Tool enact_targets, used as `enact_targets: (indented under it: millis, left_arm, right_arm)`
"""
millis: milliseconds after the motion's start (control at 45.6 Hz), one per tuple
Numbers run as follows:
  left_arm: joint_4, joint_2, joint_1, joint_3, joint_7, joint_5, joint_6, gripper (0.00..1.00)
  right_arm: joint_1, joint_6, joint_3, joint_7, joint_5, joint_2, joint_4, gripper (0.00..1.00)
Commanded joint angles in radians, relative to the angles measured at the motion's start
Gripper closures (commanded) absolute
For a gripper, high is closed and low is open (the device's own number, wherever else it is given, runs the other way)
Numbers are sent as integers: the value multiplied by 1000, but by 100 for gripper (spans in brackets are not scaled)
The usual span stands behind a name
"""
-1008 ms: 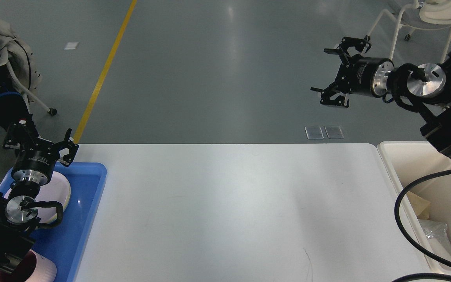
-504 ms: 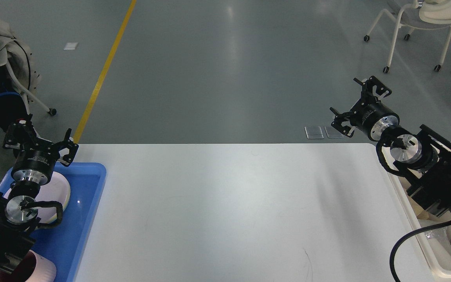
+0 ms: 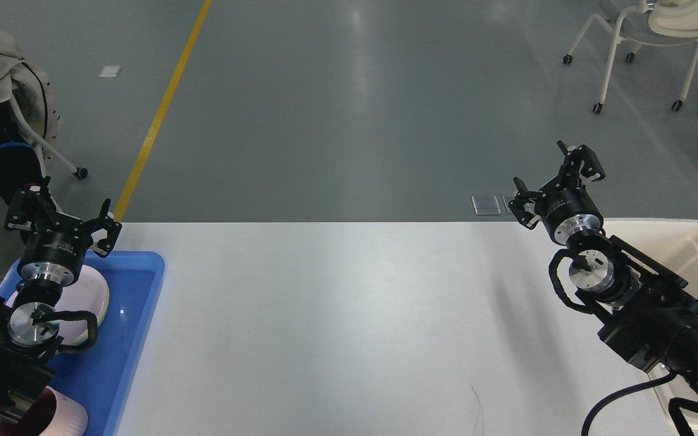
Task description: Tidy desktop
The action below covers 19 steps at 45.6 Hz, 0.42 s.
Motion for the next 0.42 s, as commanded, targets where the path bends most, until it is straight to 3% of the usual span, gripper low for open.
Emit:
enact_targets:
  millis: [0,394]
  left_arm:
    - [0,0,0,0,0,0,0,2]
    - [0,-1,0,0,0,0,0,2]
  right_arm:
    - [-22,-2,-19,205,-10,6,-7,0]
    - [-89,-9,70,219,10,132,-6,0]
